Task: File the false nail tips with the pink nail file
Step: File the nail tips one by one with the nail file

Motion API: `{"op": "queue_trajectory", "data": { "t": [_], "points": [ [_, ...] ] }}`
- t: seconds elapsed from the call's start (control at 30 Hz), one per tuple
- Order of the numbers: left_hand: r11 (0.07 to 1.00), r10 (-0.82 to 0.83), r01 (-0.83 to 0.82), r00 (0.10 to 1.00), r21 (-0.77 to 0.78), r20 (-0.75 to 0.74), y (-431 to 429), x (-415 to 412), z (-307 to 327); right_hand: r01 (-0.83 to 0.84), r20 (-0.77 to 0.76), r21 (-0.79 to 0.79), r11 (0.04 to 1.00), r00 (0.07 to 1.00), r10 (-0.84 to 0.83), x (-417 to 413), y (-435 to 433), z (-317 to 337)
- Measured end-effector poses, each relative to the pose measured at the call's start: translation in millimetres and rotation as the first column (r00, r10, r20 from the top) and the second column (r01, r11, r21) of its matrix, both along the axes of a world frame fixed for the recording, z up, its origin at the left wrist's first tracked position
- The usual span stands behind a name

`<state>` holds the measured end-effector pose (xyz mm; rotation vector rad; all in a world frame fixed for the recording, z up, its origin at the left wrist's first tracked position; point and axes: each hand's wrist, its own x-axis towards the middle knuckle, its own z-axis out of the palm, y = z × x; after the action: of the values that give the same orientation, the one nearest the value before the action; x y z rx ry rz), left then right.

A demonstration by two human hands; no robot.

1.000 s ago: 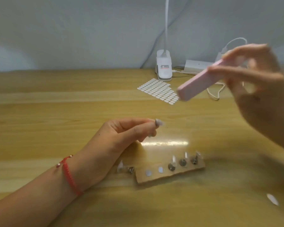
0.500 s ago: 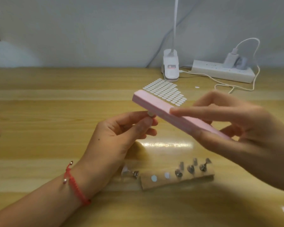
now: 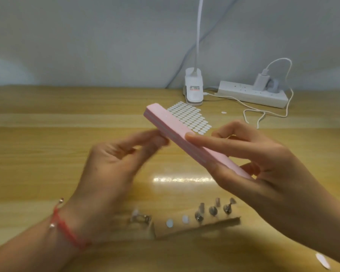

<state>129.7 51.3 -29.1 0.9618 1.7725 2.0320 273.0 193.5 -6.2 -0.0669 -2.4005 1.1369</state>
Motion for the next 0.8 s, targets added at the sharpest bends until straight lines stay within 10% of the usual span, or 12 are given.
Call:
{"op": "queue_trajectory", "data": {
  "t": [0.67, 0.8],
  "points": [
    [0.984, -0.085, 0.005, 0.887, -0.176, -0.454, -4, 8, -4, 0.002, 0.030, -0.159, 0.987, 1.000, 0.002, 1, -3, -5],
    [0.993, 0.033, -0.062, 0.962, -0.098, -0.272, -5, 2, 1, 0.009, 0.006, -0.166, 0.986, 1.000, -0.008, 3, -1, -3]
  ]
}}
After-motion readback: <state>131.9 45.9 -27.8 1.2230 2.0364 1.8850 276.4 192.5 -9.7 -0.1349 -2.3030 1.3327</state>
